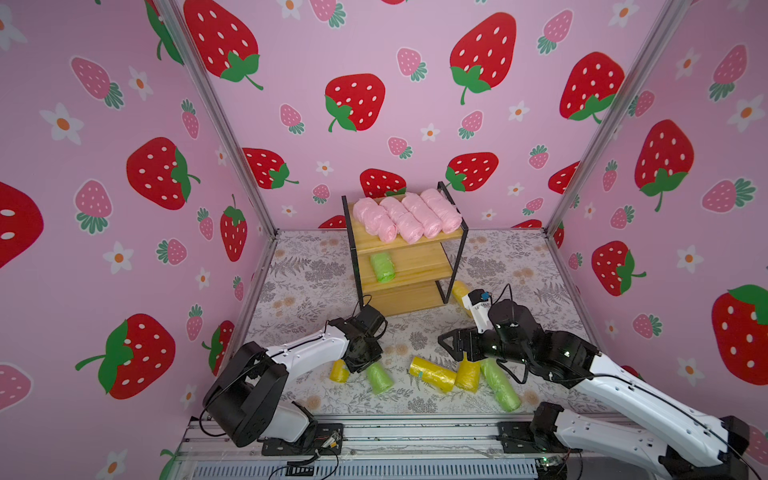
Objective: Sort the rolls of trash bags by color and place them on the shelf
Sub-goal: Pick up the roll of trash bags from the center of the board.
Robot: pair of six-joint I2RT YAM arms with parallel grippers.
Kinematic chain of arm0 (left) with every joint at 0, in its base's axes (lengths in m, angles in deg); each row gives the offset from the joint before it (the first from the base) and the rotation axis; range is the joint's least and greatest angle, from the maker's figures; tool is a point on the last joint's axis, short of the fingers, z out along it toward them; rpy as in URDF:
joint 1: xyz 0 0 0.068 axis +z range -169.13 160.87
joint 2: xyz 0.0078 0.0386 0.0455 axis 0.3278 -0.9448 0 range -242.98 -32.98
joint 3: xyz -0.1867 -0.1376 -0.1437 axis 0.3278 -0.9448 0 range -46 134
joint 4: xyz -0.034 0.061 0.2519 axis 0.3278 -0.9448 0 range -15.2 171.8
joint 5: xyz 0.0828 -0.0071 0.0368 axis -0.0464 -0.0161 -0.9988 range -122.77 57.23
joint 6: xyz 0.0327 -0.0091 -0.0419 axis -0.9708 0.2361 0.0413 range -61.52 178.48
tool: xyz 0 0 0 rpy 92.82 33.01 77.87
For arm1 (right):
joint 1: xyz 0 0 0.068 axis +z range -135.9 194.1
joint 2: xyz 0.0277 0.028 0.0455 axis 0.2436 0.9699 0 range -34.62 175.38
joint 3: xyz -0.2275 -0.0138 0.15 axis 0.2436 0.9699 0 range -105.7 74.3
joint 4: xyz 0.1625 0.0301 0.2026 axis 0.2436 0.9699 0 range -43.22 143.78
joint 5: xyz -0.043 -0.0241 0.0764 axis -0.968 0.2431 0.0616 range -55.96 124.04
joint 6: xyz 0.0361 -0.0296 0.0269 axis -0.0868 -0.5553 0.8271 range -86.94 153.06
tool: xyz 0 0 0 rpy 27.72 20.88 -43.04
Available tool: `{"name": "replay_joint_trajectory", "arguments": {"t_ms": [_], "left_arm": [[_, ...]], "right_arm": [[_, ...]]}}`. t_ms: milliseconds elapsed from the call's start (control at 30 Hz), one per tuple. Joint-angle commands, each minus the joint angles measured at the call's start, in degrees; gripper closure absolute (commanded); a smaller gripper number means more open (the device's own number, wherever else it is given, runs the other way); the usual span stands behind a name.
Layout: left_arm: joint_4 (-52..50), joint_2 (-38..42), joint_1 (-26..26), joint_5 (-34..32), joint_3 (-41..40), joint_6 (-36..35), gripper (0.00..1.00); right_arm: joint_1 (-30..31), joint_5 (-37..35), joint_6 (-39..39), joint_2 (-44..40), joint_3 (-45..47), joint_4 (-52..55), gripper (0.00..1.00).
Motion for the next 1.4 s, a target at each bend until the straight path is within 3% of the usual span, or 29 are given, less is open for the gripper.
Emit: {"name": "replay_joint_trajectory", "arguments": {"t_ms": [0,200,467,833,1100,1367], "left_arm": [[3.9,5.9,0.2,0.7,-2.4,2.8,1.00],[5.0,22.1,0.2,-0.1,-5.6,9.8,1.00],[6.8,39.3,0.2,-1.7,-9.6,20.4,1.00],[9.4,44.4,0.2,-0.7,-10.9,24.8,1.00],[12.0,48.9,0.2,-1.4,-16.3,29.4,1.00],[14.9,52.0,0.2,-1.6,-19.9,32.9,1.00]], "right_arm": [[0.4,-2.8,0.2,3.5,-3.8,4.7,0.09],[1.2,3.2,-1.9,4.8,-6.3,3.2,0.02],[6.4,10.5,3.4,9.4,-6.1,-10.4,0.01],[13.0,8.8,3.2,21.5,-8.8,-19.4,0.01],[14.3,9.6,3.3,25.7,-8.2,-21.2,0.00],[14.4,10.1,4.5,28.5,-6.4,-24.0,0.06]]}}
